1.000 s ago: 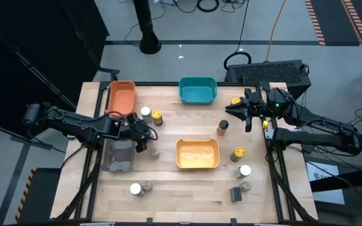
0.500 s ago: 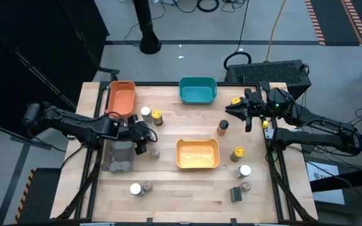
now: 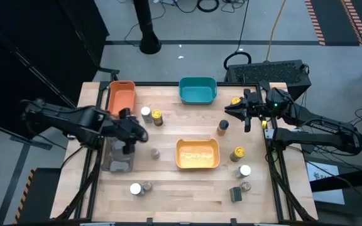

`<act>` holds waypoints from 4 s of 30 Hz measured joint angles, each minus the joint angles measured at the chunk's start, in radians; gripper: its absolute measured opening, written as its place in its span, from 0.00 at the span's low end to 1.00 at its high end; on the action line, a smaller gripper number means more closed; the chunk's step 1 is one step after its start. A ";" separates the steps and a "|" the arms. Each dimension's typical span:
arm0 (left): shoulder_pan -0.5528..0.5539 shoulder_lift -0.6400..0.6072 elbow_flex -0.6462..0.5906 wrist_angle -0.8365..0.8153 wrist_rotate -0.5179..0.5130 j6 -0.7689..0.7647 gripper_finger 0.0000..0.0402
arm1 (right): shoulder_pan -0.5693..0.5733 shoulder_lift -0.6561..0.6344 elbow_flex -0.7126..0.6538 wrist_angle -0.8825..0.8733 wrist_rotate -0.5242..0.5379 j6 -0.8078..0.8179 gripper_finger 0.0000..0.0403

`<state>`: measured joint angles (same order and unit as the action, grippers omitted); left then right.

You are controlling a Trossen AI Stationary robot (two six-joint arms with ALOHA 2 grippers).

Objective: Sort spices by type
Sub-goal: Put the left black spice bottle into the black bin, then put the top right yellow spice bottle into the green bin

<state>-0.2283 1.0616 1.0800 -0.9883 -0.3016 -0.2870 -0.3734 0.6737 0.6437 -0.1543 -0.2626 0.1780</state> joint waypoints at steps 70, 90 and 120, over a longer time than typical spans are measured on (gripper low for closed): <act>-0.404 -0.175 -0.538 -0.039 -0.317 -0.728 0.56 | 0.000 0.047 -0.001 -0.026 0.000 0.019 0.13; -0.400 -0.175 -0.540 -0.042 -0.283 -0.755 0.65 | 0.000 0.047 -0.001 -0.026 0.000 0.019 0.13; -0.400 -0.175 -0.374 -0.193 -0.302 -0.774 0.65 | 0.000 0.047 0.000 -0.025 0.000 0.031 0.13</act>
<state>-0.6281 0.8867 0.7063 -1.1812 -0.6041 -1.0607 -0.3733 0.7204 0.6434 -0.1795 -0.2627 0.2085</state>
